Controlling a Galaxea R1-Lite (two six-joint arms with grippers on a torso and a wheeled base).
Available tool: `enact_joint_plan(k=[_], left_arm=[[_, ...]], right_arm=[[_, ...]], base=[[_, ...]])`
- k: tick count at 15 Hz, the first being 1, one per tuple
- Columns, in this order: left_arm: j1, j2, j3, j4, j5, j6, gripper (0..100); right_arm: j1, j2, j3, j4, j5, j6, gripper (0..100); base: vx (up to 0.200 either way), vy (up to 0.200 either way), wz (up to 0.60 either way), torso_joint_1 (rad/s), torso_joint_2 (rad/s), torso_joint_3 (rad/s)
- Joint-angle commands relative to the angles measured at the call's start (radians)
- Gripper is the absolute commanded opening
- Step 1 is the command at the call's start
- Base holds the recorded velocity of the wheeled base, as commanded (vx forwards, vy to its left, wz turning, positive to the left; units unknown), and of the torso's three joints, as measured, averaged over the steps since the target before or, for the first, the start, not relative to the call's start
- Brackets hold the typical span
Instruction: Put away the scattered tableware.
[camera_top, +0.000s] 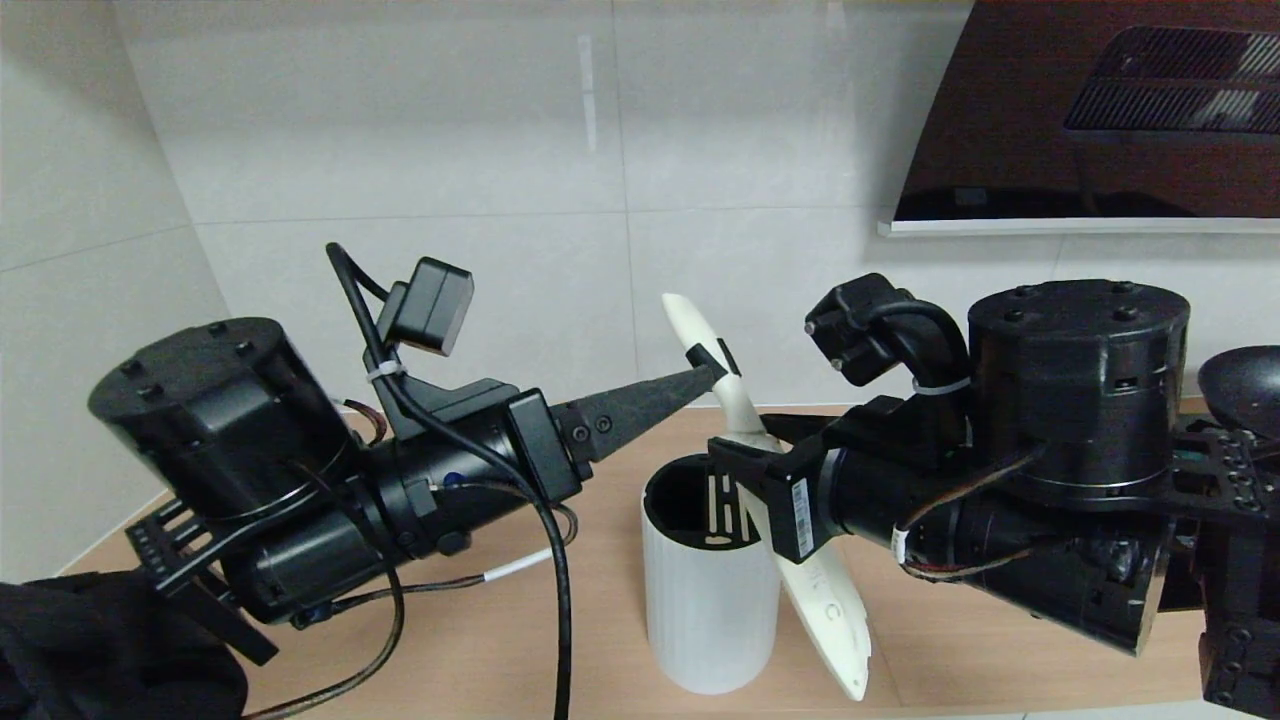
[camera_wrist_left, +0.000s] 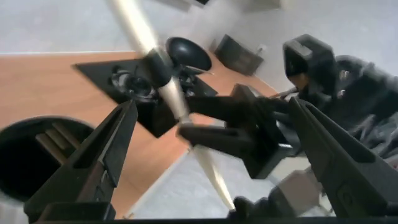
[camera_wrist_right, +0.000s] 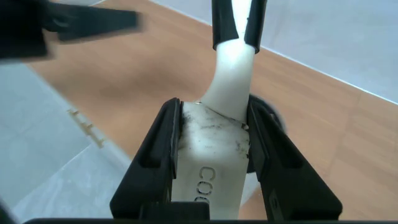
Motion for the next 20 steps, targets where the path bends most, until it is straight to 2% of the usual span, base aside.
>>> enact_joint_plan(k=[1,7,20], left_arm=[[-0.011,0.031,0.018,-0.019,0.001,0.002,100],[-0.014,0.023,0.020,-0.025,0.002,0.002,100],[-0.015,0.031,0.029,-0.067,0.004,0.004,100]], right_arm=[[0.021,-0.003,0.000,-0.001,-0.009,0.002,0],[0.092,-0.007,0.029,-0.028,-0.021,0.004,0],[0.147,-0.004,0.060,-0.028,-0.017,0.002,0]], base=[[0.000,0.000,0.00,0.000,0.00,0.000],[0.000,0.000,0.00,0.000,0.00,0.000],[0.000,0.000,0.00,0.000,0.00,0.000]])
